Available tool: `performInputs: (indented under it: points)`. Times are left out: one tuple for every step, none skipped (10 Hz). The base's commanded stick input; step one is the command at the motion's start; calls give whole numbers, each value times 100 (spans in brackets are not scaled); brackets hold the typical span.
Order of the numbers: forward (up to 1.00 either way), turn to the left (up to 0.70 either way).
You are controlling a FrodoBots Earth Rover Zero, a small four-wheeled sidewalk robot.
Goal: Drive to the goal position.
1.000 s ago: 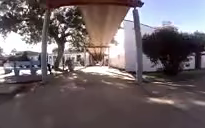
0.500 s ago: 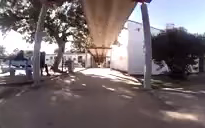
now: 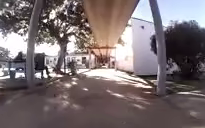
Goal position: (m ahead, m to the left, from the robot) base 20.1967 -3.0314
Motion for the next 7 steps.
performInputs:
  points:
    - [100,1]
    - [100,1]
    - [100,1]
    - [100,1]
    - [100,1]
    - [100,1]
    - [100,1]
